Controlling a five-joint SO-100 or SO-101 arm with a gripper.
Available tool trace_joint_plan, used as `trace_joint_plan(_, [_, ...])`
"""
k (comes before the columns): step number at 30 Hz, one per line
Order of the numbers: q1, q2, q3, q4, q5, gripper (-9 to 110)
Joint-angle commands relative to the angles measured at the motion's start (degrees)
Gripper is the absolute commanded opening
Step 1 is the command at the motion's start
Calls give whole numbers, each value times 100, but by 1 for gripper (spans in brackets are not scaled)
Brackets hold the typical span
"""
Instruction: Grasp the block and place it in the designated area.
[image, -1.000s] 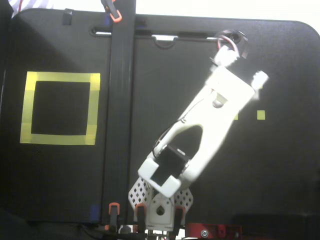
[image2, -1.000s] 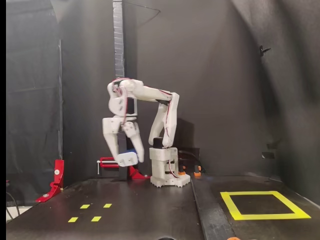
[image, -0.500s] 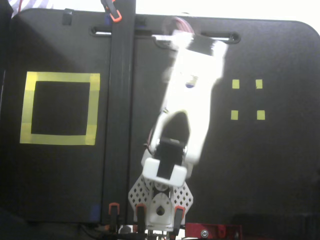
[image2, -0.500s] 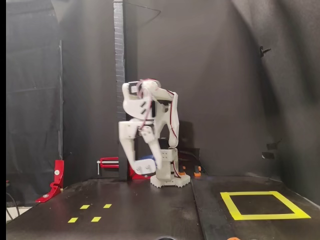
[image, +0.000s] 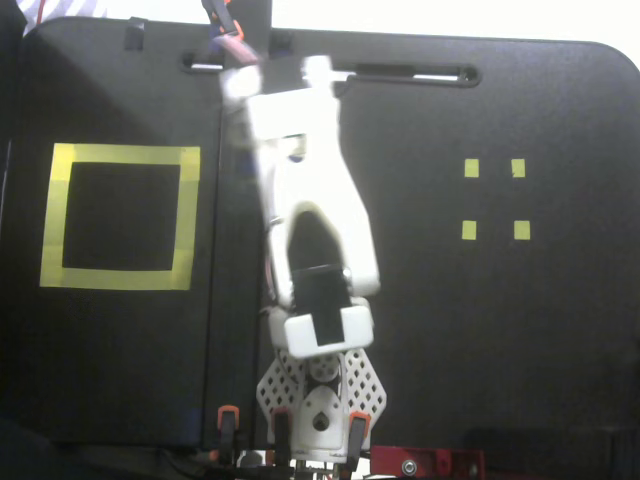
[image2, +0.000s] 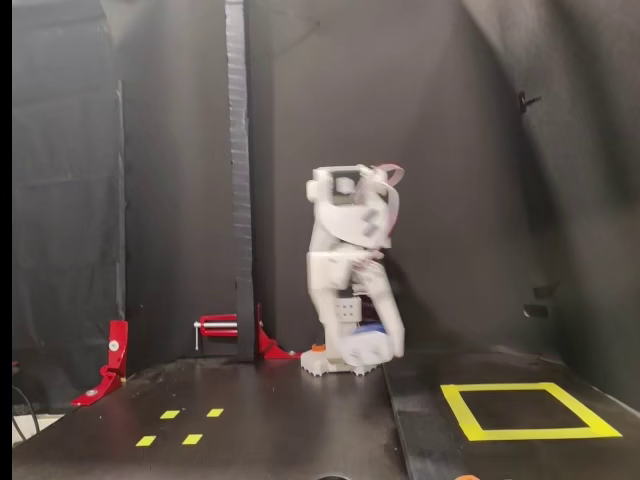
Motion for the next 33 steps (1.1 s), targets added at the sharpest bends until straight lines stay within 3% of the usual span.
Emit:
trace_joint_plan(1, [-413,18,-255,-97,352,20])
trace_joint_plan(20, [-2883,-167,-501,-88,2417,20])
trace_joint_plan(33, [-2900,-431,-765,-132,2496,20])
